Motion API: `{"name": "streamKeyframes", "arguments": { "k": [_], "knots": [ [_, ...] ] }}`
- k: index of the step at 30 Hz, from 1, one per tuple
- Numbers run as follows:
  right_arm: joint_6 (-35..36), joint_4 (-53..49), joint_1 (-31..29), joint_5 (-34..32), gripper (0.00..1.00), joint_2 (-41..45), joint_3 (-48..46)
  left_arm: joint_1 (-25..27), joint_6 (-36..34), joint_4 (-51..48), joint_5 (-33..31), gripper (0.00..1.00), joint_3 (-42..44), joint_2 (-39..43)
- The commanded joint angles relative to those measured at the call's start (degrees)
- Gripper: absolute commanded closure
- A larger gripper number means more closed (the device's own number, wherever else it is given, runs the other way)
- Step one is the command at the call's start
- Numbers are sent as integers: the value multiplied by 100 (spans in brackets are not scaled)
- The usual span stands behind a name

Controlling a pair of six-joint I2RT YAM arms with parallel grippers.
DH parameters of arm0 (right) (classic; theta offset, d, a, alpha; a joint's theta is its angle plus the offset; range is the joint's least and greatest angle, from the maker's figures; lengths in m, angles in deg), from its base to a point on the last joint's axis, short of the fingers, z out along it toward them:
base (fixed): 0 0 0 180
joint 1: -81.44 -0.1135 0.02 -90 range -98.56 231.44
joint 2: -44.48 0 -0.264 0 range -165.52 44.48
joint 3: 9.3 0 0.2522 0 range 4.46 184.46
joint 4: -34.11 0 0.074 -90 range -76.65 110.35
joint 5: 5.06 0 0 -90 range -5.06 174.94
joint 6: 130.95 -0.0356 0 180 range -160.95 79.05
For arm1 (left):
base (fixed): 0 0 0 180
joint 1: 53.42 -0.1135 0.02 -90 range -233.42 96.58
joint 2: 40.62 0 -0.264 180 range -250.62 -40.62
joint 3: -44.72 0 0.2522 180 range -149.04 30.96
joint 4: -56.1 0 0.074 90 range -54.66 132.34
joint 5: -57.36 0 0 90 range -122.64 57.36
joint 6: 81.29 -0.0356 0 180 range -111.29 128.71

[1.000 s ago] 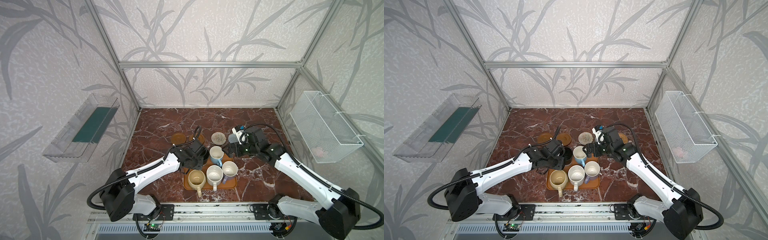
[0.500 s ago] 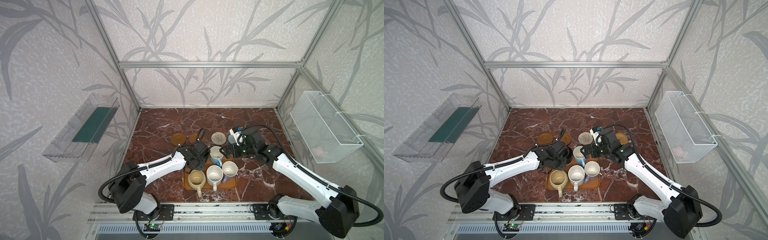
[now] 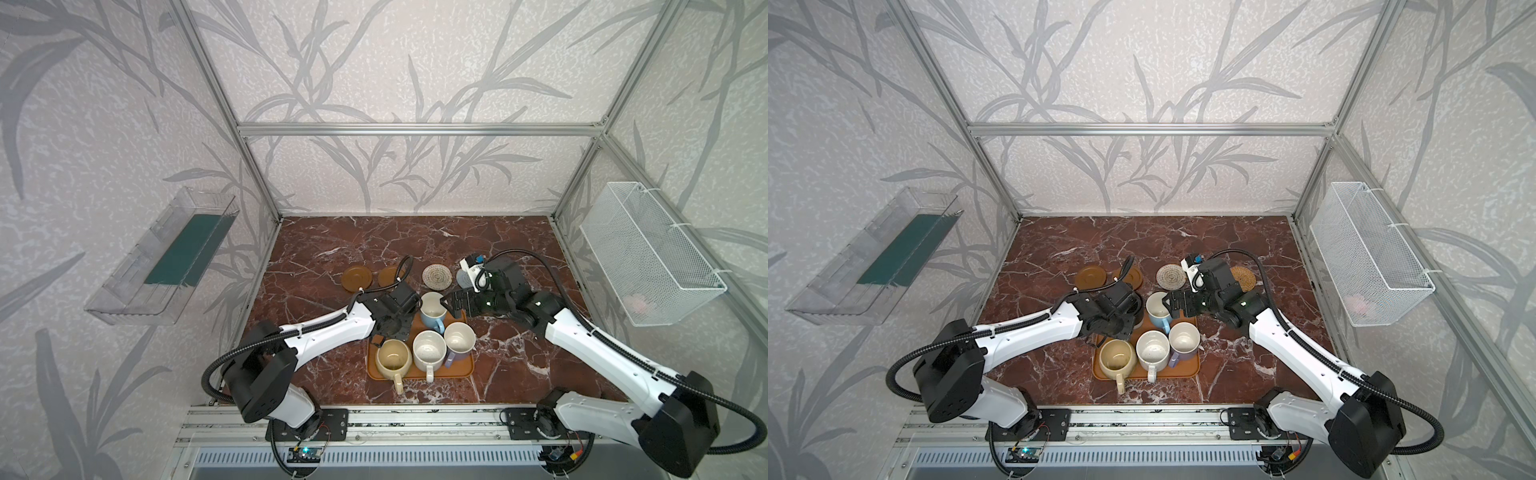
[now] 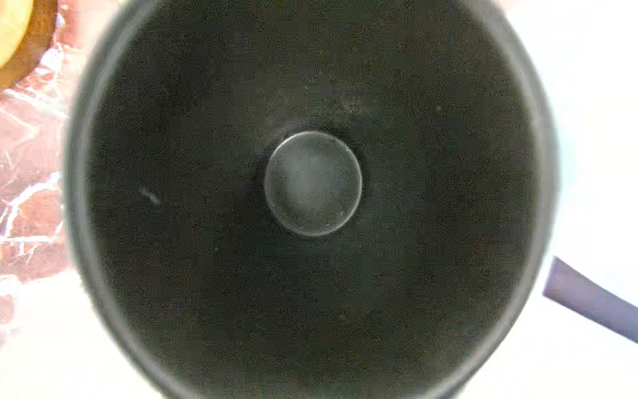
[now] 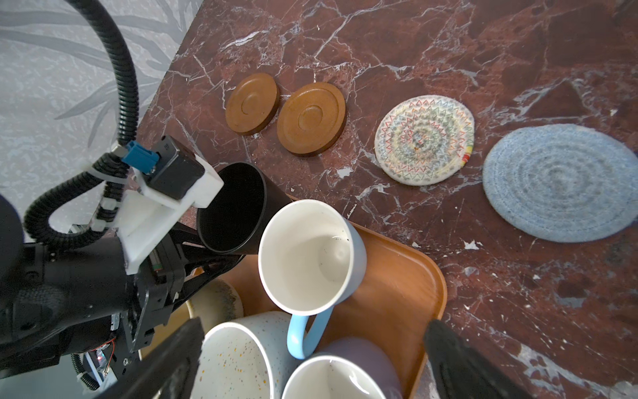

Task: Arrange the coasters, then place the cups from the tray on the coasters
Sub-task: 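Close the left gripper on the rim of the black mug, then lift the black mug toward the wooden saucers with the left gripper while the right follows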

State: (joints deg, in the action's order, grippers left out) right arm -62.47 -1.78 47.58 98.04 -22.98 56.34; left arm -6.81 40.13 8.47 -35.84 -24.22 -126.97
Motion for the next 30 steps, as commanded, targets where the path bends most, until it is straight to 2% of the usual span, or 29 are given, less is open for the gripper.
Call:
{"name": "streamKeyframes", "arguments": {
  "k": [1,11,18,30],
  "knots": [
    [-29,104,-32,-67,0,136,-37,-12,-14,33,-304,98,-204,226],
    [-37,195,-28,-106,0,304,-138,-16,24,-22,-158,100,-257,598],
    [-53,395,-72,127,0,390,-213,-29,61,-146,-397,100,-292,945],
    [103,725,-991,134,1,-3,192,-282,-29,-444,-478,100,-690,1153]
  ]
}}
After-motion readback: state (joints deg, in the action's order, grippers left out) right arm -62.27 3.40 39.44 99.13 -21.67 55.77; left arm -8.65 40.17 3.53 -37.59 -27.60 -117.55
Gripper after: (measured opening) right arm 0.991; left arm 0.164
